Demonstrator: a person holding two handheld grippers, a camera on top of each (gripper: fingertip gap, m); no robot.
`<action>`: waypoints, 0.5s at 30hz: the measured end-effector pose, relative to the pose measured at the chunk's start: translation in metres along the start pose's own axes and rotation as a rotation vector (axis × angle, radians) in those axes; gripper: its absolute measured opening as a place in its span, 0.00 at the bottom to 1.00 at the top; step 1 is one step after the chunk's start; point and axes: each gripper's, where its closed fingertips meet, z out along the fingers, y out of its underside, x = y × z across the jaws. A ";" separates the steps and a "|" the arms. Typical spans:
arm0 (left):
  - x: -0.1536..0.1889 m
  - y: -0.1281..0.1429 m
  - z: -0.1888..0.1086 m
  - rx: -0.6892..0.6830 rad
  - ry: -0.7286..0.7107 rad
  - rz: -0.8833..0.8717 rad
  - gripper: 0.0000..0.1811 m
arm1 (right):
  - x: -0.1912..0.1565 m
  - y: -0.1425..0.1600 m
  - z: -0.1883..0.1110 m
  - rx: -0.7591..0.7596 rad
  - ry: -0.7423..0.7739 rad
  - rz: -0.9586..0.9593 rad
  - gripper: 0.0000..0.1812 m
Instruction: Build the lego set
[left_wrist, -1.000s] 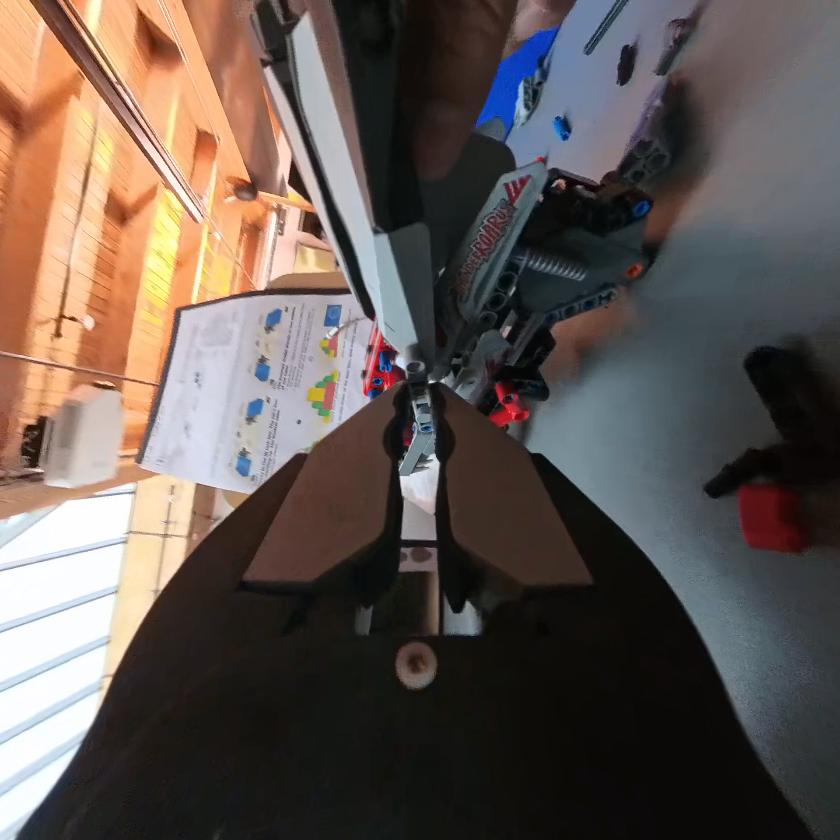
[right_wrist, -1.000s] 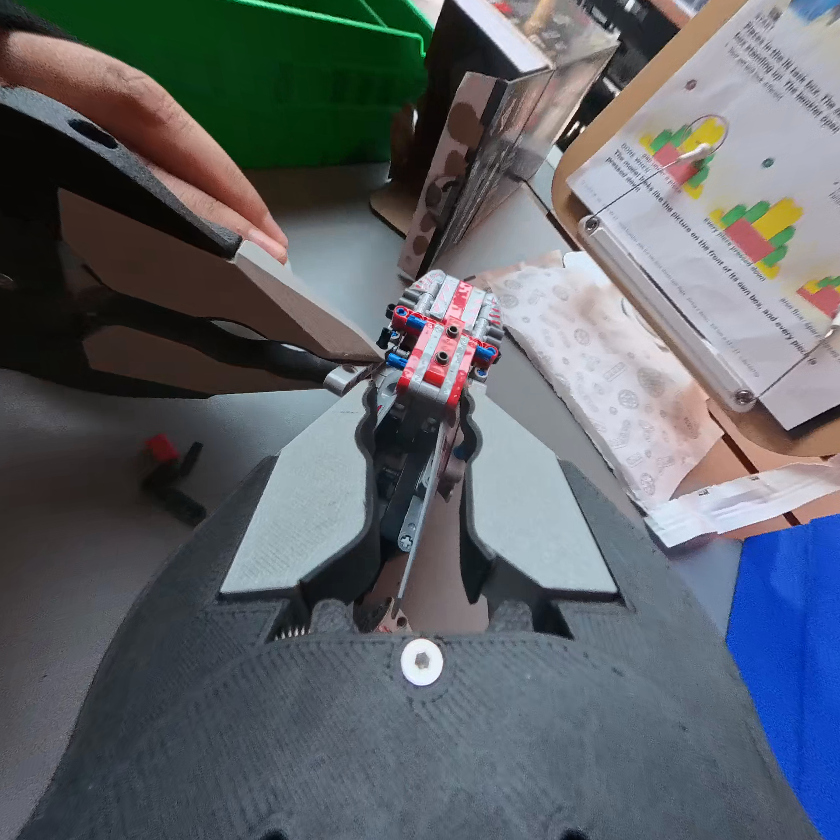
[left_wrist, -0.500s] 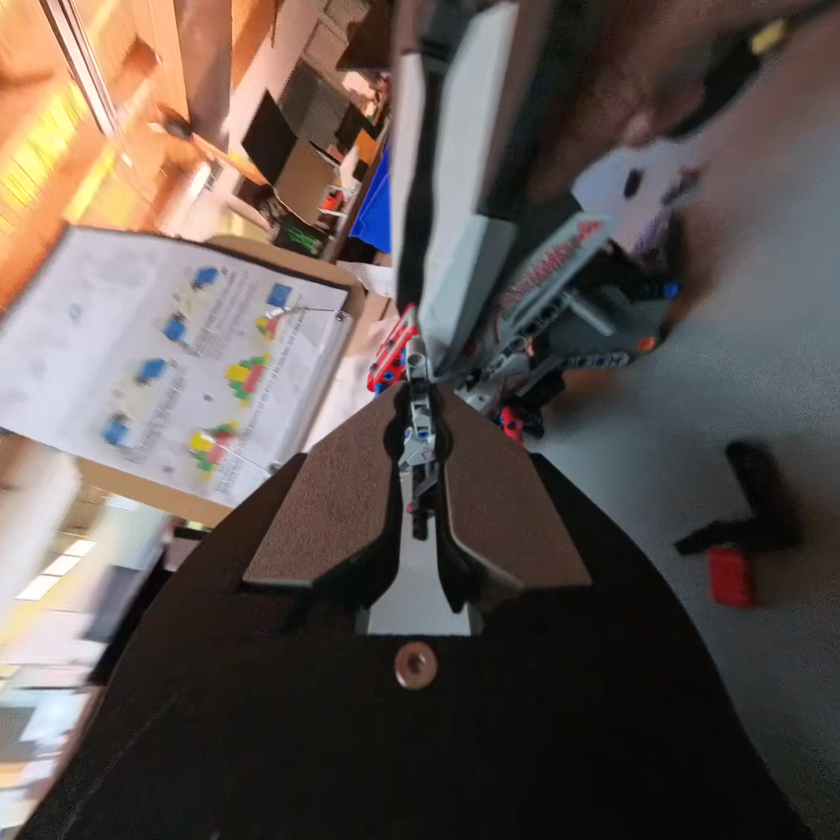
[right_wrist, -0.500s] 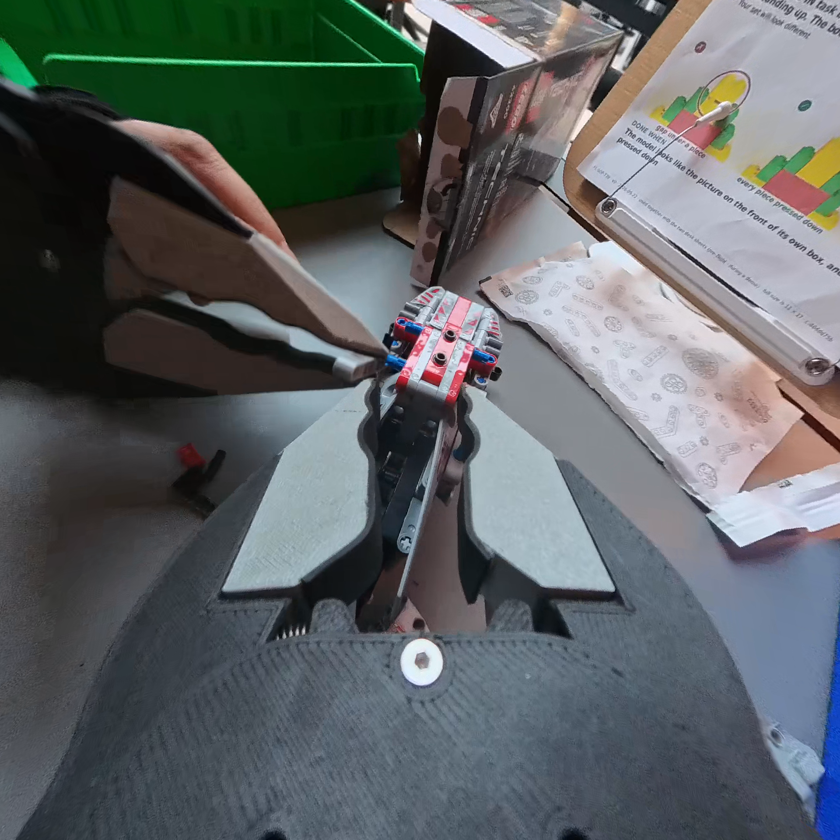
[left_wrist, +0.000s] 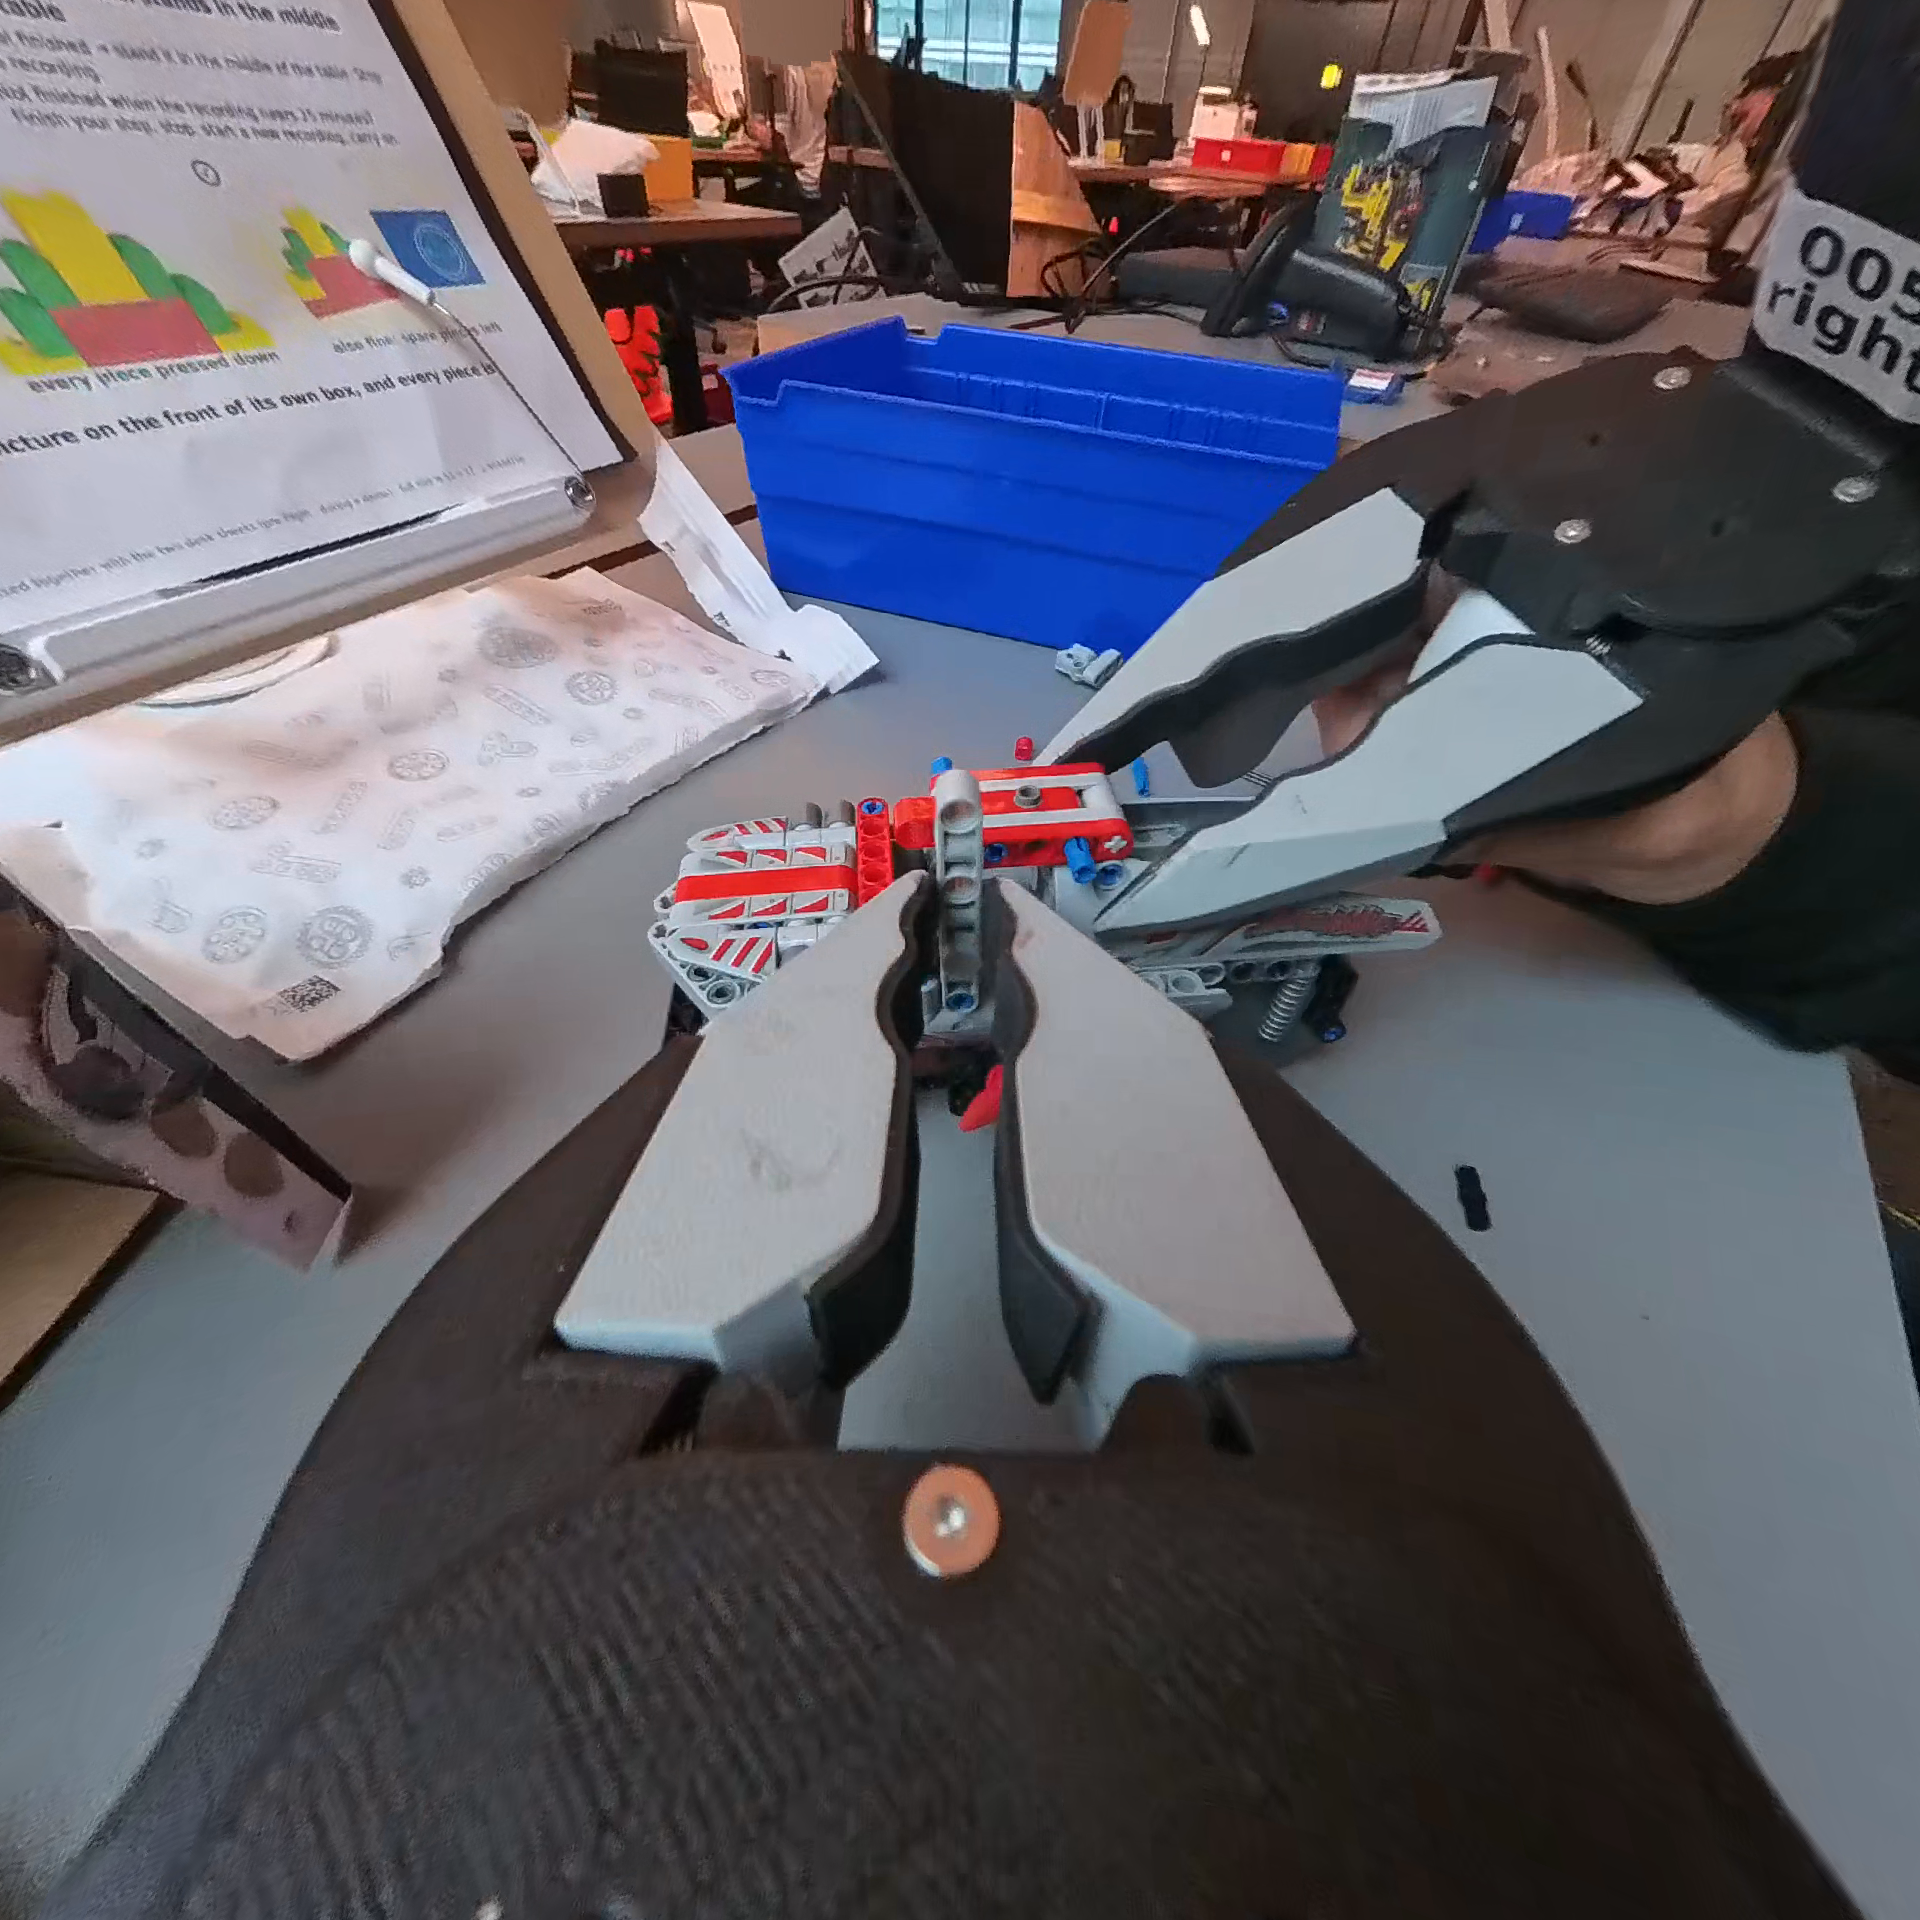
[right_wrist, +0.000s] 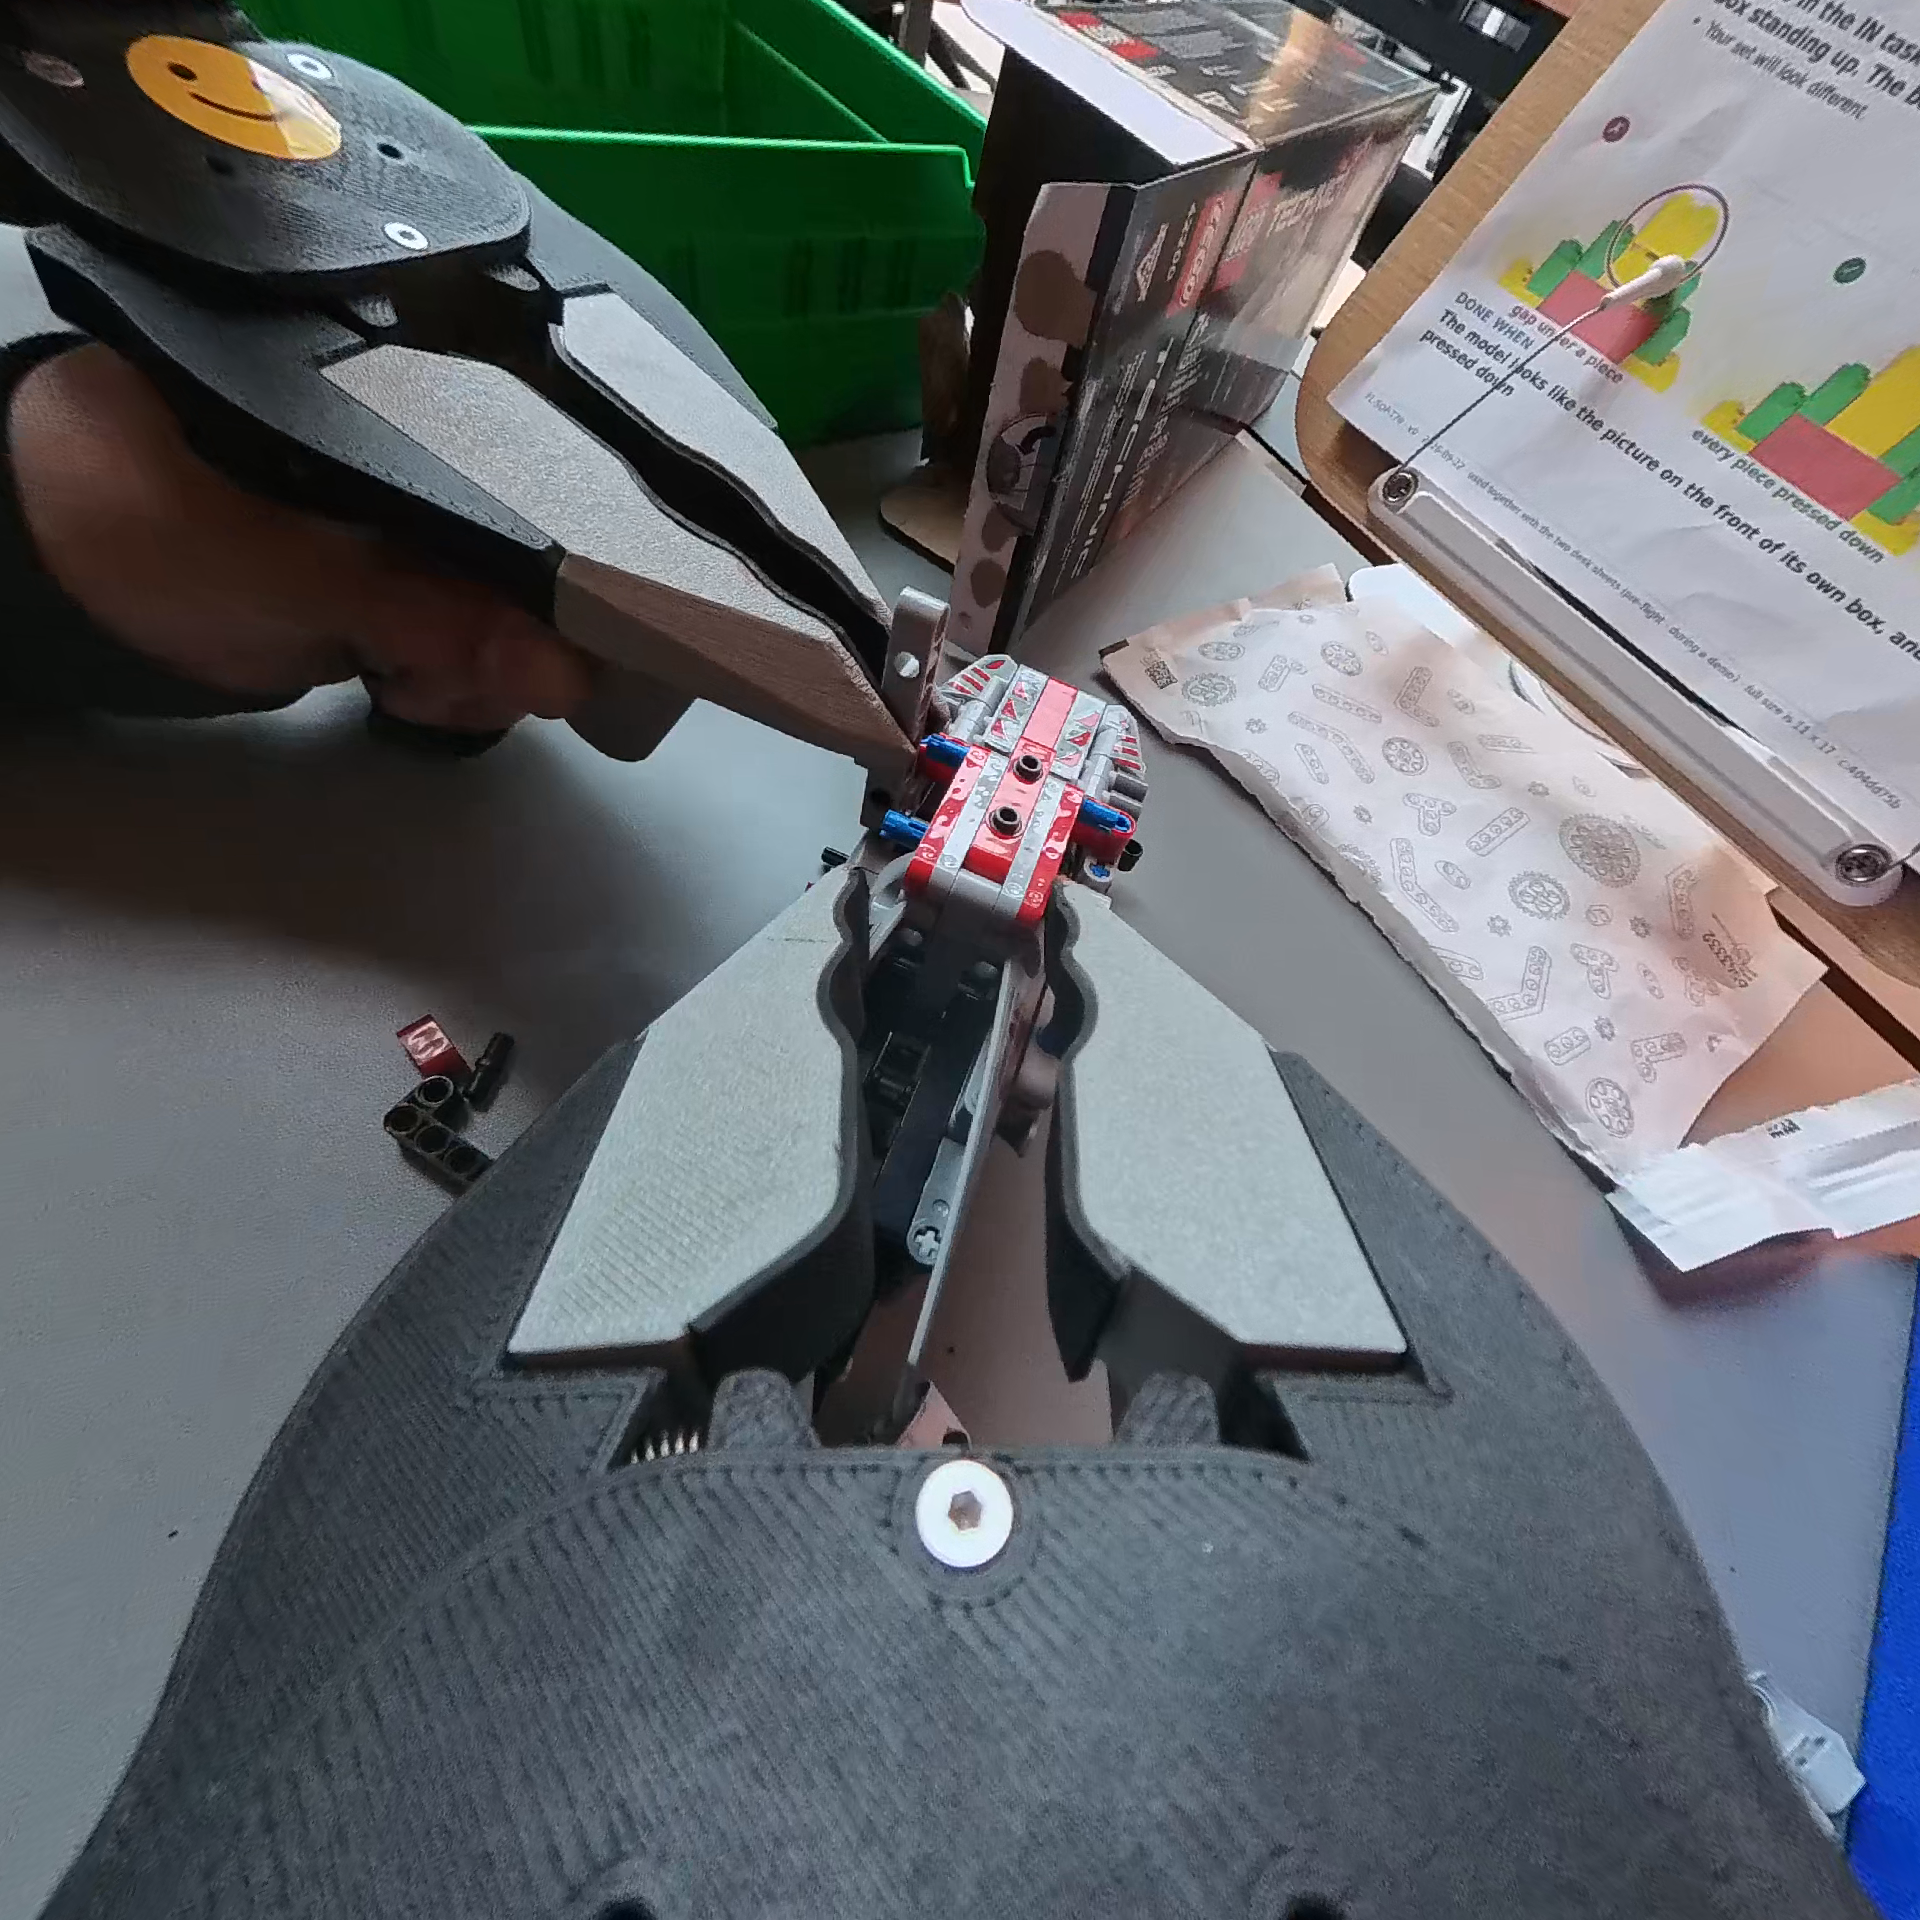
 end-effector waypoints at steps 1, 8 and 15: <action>0.001 0.000 0.001 0.002 -0.003 0.013 0.03 | 0.000 0.000 0.000 -0.003 -0.001 0.001 0.17; 0.000 0.002 0.000 0.001 -0.013 -0.011 0.03 | 0.005 -0.006 0.001 -0.029 0.104 -0.103 0.21; -0.002 0.014 0.003 -0.091 -0.119 0.170 0.08 | 0.002 -0.004 0.010 -0.063 0.010 -0.013 0.18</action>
